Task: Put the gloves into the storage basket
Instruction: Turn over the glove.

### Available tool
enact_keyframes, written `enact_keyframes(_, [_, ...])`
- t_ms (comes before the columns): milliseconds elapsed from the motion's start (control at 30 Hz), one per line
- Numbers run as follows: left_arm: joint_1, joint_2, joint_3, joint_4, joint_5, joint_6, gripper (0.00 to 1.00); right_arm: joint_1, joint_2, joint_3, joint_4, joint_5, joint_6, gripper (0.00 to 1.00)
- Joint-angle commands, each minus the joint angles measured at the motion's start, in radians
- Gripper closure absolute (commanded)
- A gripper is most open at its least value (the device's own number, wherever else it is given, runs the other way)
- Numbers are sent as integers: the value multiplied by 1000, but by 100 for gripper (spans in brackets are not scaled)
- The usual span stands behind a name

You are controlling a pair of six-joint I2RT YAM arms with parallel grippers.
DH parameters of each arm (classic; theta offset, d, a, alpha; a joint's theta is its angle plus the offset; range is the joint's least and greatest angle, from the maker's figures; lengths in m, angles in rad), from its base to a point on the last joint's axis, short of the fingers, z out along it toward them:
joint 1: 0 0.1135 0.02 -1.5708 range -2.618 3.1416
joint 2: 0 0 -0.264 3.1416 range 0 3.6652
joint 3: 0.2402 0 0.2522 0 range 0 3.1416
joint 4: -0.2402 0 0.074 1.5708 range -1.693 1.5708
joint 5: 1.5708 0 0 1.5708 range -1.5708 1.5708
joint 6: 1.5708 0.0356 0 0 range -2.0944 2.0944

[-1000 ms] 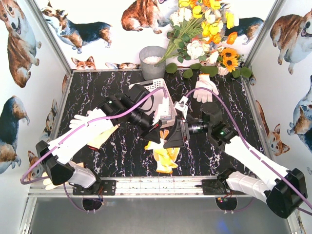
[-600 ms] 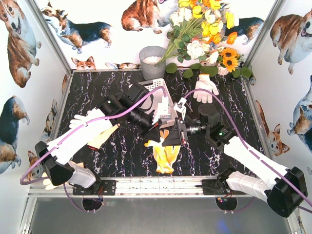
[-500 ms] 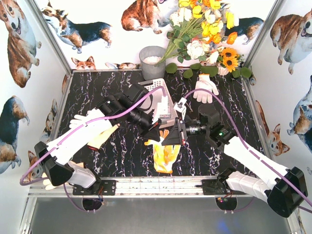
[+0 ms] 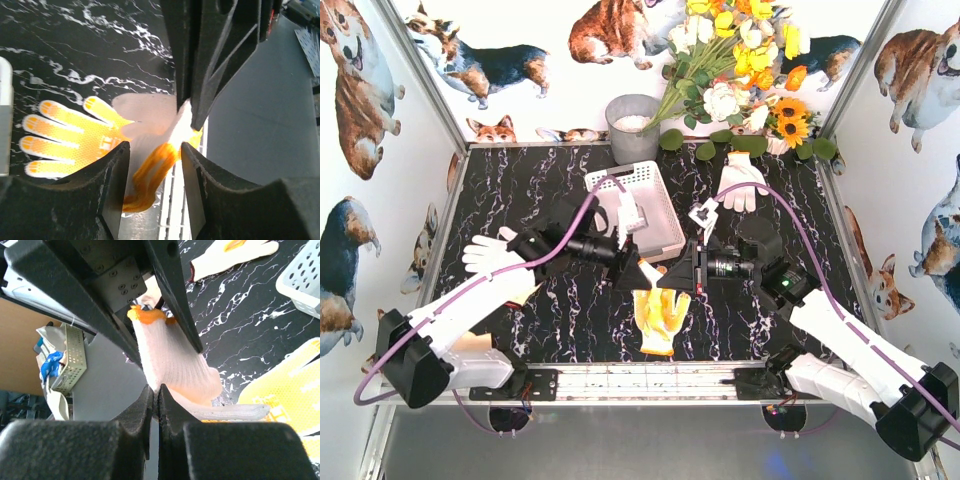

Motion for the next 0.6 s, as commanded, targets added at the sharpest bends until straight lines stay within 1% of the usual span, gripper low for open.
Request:
enact_keyframes(0, [56, -54, -69, 294, 37, -154, 62, 6, -22, 40, 3, 57, -39, 100])
enact_keyframes(33, [68, -55, -80, 318, 48, -177, 66, 6, -23, 43, -12, 79, -48, 100])
enact_keyframes(133, [88, -48, -86, 321, 61, -191, 81, 6, -33, 58, -78, 175, -80, 100])
enact_keyframes(233, [94, -43, -92, 322, 49, -196, 92, 6, -39, 85, -157, 264, -115, 100])
enact_keyframes(300, [94, -37, -91, 350, 40, -218, 99, 6, -43, 87, -168, 290, -117, 100])
enact_keyframes(333, [94, -34, -88, 363, 41, -230, 100, 6, -46, 83, -163, 295, -114, 100])
enact_keyframes(467, [90, -22, -73, 402, 38, -263, 100, 6, -49, 58, -131, 329, -90, 100])
enact_keyframes(567, [86, -30, -64, 375, -22, -235, 100, 6, -49, 57, -140, 385, -75, 100])
